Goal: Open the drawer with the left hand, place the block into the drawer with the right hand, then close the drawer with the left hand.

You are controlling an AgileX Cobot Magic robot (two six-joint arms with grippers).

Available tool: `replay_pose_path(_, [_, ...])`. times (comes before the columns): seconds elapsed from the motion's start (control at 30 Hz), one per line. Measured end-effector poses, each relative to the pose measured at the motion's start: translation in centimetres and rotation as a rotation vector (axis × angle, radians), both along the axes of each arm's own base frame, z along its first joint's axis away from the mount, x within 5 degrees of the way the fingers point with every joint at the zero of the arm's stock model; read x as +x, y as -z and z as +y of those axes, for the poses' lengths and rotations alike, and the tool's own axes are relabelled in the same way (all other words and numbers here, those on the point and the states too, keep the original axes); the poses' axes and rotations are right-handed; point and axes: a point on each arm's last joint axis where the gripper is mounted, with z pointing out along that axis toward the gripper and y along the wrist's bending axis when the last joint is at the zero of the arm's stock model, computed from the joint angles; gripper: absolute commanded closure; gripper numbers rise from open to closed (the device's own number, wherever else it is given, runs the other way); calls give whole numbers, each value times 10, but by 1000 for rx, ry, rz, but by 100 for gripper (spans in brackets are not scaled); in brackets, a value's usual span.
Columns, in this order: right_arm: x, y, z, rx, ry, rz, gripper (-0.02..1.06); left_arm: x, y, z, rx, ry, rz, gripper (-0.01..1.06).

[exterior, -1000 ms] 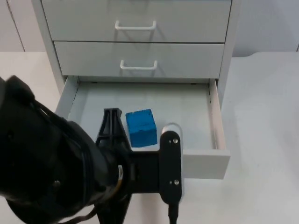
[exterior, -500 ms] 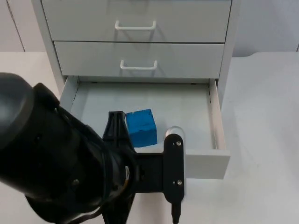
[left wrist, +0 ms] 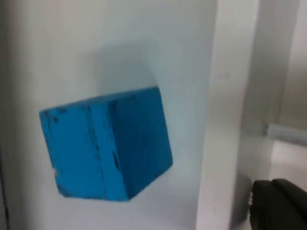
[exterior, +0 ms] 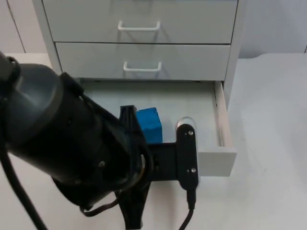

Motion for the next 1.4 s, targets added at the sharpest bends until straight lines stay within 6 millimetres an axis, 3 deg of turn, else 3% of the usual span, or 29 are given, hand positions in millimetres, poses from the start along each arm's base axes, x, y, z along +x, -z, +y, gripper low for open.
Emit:
replay_pose_path(0.27, [0, 0, 0, 2, 0, -2, -1, 20, -1, 0, -21, -30, 0, 105])
replay_pose_path(0.83, [0, 0, 0, 2, 0, -2, -1, 67, -22, 1, -129, -80, -33, 105])
replay_pose_path(1.1, [0, 0, 0, 2, 0, -5, -1, 105, -39, 17, -192, -118, -60, 105])
replay_pose_path(1.23, [0, 0, 0, 2, 0, -5, -1, 113, -35, 20, -199, -124, -51, 105])
replay_pose_path(1.4, [1, 0, 0, -6, -2, -8, -1, 117, -17, 23, -161, -136, -25, 105])
